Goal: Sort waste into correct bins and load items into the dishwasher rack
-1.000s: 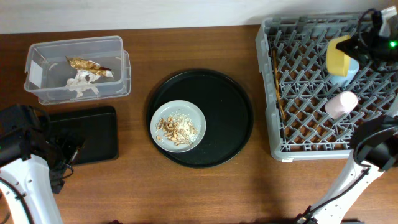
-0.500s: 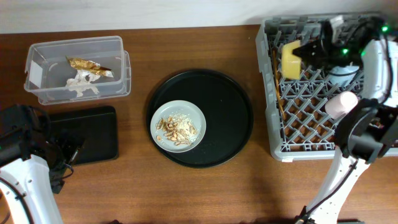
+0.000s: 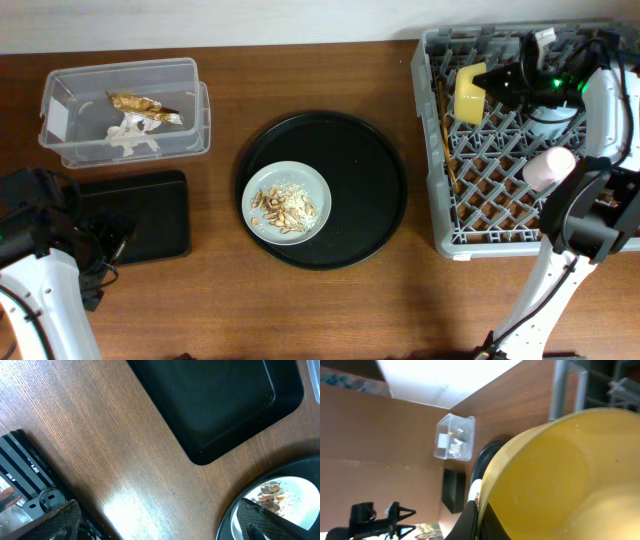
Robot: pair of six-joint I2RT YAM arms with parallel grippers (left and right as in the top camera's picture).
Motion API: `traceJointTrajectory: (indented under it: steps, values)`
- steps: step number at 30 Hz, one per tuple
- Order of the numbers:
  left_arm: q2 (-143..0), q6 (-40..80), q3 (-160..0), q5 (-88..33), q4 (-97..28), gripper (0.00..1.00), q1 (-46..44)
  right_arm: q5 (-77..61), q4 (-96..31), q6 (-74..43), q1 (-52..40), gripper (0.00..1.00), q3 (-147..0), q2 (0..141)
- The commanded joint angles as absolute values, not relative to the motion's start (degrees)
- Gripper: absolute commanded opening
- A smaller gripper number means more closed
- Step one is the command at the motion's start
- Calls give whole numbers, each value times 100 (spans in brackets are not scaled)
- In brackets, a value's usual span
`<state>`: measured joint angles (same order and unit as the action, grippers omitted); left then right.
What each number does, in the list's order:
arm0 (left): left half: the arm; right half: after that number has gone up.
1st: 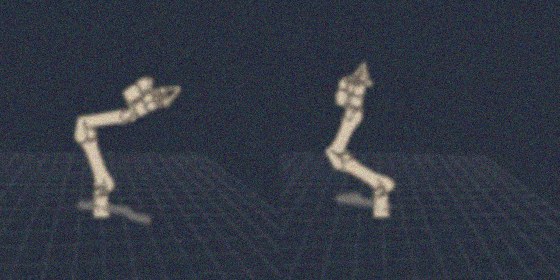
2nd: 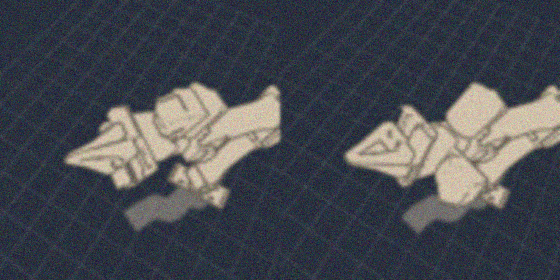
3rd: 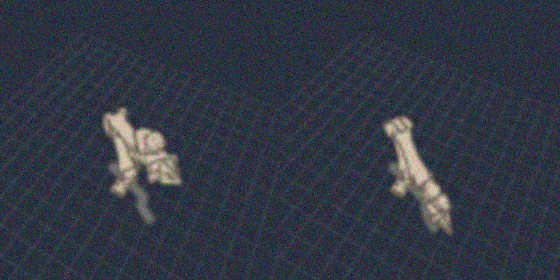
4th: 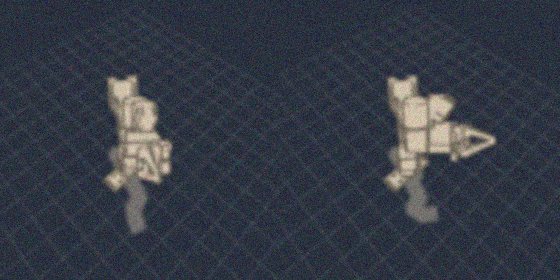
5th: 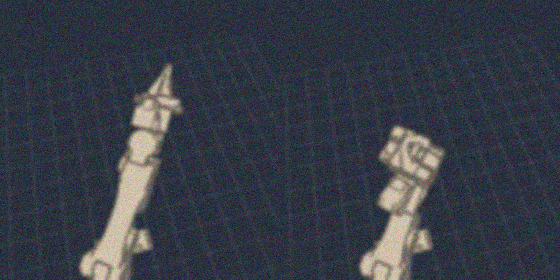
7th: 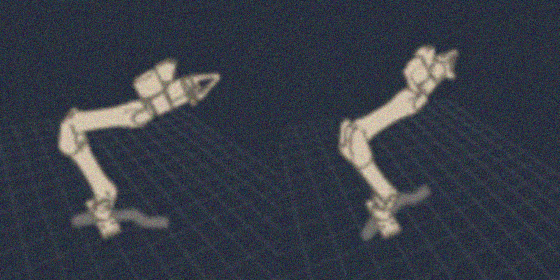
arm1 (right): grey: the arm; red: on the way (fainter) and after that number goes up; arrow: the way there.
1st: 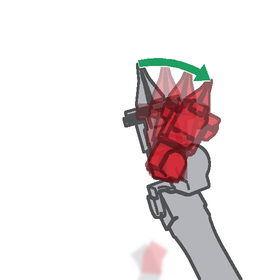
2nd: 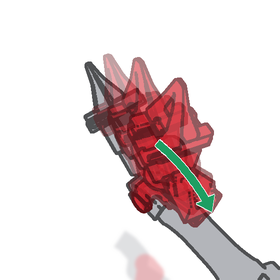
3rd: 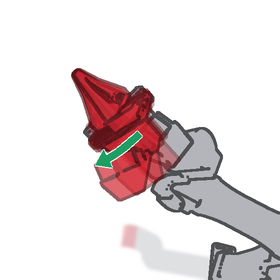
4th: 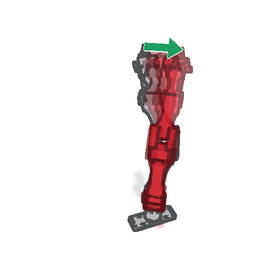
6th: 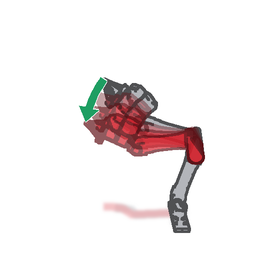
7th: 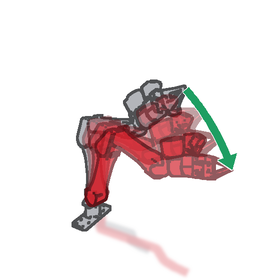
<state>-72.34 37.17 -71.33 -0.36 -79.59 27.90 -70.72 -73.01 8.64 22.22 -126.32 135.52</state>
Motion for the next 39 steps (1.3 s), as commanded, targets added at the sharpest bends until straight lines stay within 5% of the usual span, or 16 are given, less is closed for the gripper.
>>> traceJointTrajectory:
  steps: [1, 13, 15, 18, 22, 28, 35, 39]
  values:
    - [-7242, 3774, -7126, 25, -7953, 99, 2818, -6169, -7279, 502, 2368, 4, -12621, 13537]
    - [-7242, 3774, -7126, 25, -7953, 99, 2818, -5328, -8040, 268, 2987, 17, -12903, 13423]
    - [-7242, 3774, -7126, 25, -7953, 99, 2818, -4853, -8265, 266, 3048, 30, -13069, 13308]
    - [-7242, 3774, -7126, 25, -7953, 99, 2818, -4082, -8578, 56, 3098, 64, -13393, 13096]
    - [-7242, 3774, -7126, 25, -7953, 99, 2818, -2799, -8818, -598, 3098, 75, -13782, 12825]
    - [-7242, 3774, -7126, 25, -7953, 99, 2818, -2630, -8805, -565, 2810, 67, -13898, 12562]
    - [-7242, 3774, -7126, 25, -7953, 99, 2818, -2102, -8182, -338, 1793, 4, -13474, 12818]
    - [-7242, 3774, -7126, 25, -7953, 99, 2818, -1719, -7443, -390, 1479, 4, -13082, 13047]
